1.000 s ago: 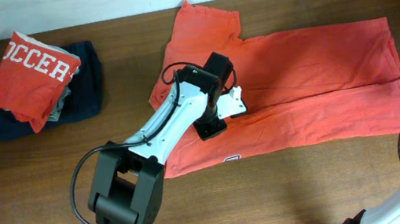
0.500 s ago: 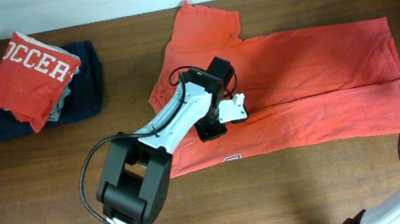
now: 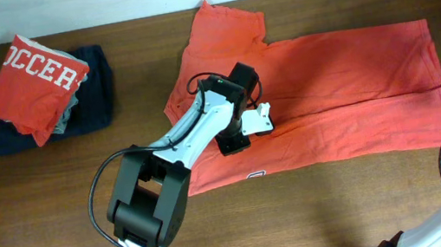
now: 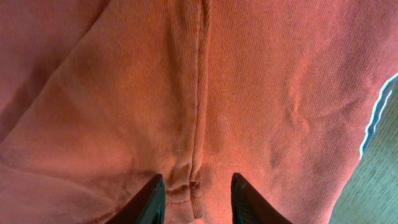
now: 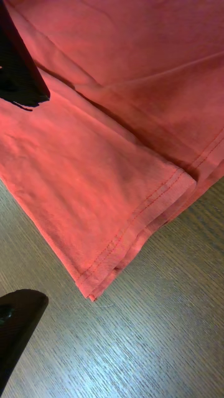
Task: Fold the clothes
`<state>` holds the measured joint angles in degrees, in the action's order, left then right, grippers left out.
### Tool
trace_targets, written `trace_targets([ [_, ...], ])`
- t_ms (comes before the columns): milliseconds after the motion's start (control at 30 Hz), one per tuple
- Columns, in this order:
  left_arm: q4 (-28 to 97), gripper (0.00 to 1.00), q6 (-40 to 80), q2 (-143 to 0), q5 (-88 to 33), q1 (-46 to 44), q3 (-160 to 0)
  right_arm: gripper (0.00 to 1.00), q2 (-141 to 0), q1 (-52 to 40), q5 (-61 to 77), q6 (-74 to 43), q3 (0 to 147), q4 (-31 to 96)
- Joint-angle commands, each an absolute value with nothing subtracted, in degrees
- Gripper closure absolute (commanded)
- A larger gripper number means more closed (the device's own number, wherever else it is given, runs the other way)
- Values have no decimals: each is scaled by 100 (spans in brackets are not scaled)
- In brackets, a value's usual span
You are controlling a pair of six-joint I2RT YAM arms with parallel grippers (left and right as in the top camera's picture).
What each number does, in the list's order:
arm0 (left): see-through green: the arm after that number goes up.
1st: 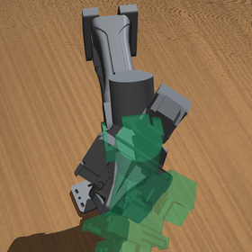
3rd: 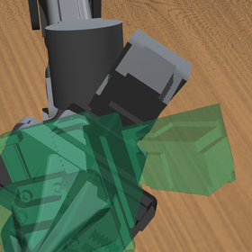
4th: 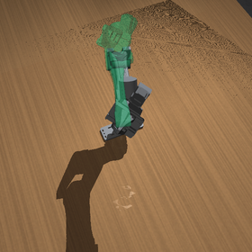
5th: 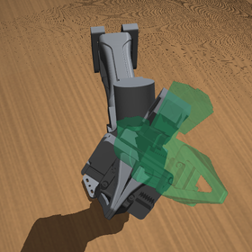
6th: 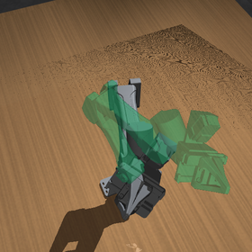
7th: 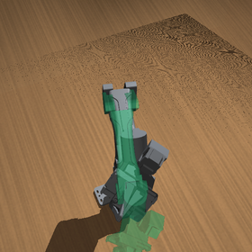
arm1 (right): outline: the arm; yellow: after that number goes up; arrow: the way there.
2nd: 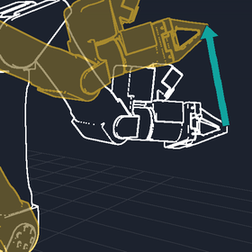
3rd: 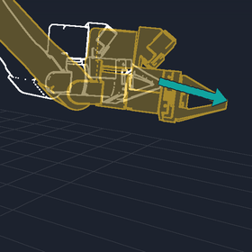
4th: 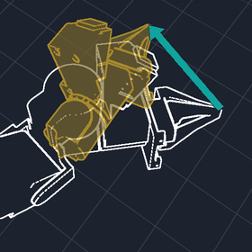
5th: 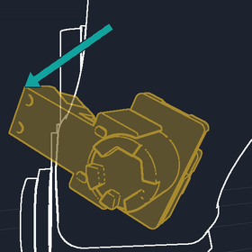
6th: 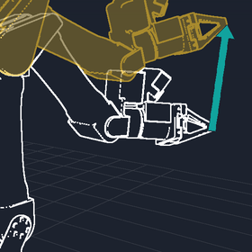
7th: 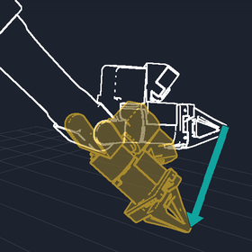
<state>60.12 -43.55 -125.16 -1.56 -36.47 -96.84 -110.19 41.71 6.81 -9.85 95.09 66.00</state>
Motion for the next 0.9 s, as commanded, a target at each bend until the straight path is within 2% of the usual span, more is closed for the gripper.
trace_targets([
  [0,5955,65,-4469,-12580,-281,-3621,-9642,1,-10997,4202,709,-945,9590,6602],
  [667,5763,66,-4466,-12580,-285,-3404,-9640,1,-10997,4202,709,-945,9590,6602],
  [867,5782,69,-4469,-12582,-582,-3395,-9585,2,-10997,4202,709,-945,9590,6602],
])
